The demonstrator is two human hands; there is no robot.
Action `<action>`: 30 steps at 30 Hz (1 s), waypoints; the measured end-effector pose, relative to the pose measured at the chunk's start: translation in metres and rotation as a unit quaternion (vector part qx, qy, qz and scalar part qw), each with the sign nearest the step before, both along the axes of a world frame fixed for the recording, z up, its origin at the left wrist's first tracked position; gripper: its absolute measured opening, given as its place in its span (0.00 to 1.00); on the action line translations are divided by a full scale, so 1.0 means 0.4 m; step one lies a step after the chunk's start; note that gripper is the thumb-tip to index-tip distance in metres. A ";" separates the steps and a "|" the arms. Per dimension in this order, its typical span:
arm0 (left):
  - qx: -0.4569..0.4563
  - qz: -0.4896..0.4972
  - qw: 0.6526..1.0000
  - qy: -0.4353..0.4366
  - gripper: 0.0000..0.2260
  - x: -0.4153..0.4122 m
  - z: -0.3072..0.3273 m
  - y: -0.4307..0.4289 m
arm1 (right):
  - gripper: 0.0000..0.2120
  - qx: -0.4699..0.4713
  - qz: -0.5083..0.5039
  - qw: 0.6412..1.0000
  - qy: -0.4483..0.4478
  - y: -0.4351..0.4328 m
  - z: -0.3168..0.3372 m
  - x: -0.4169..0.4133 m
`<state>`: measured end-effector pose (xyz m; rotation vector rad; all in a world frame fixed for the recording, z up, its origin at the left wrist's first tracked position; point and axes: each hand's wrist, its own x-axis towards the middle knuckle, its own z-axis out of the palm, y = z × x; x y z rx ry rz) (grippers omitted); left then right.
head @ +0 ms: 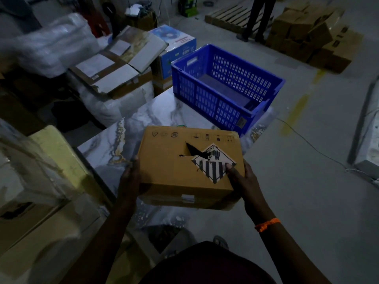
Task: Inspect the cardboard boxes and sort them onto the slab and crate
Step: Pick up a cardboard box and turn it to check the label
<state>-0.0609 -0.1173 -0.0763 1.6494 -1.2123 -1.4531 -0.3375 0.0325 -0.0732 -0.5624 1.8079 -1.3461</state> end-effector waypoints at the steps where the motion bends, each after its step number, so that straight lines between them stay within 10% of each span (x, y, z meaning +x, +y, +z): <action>1: -0.029 -0.004 0.999 -0.021 0.42 -0.002 0.026 -0.003 | 0.24 -0.003 0.001 1.000 -0.008 -0.007 0.009 -0.005; 6: -0.127 0.015 0.990 0.060 0.20 0.017 0.116 -0.076 | 0.29 -0.034 0.023 0.999 -0.021 -0.059 0.034 -0.005; 12: -0.185 0.000 0.980 -0.069 0.29 0.010 0.183 -0.151 | 0.37 -0.051 0.029 0.998 0.002 -0.118 0.069 0.009; 18: -0.006 0.046 0.994 0.102 0.25 0.038 0.078 -0.167 | 0.21 -0.146 -0.021 0.987 0.066 -0.116 0.165 -0.026; 25: 0.113 0.086 0.971 0.193 0.21 0.010 -0.043 -0.082 | 0.26 -0.177 0.079 0.970 0.149 -0.142 0.177 -0.021; 30: -0.036 0.084 0.996 -0.022 0.15 0.074 -0.121 -0.134 | 0.36 -0.145 0.108 0.969 0.170 -0.157 0.168 0.017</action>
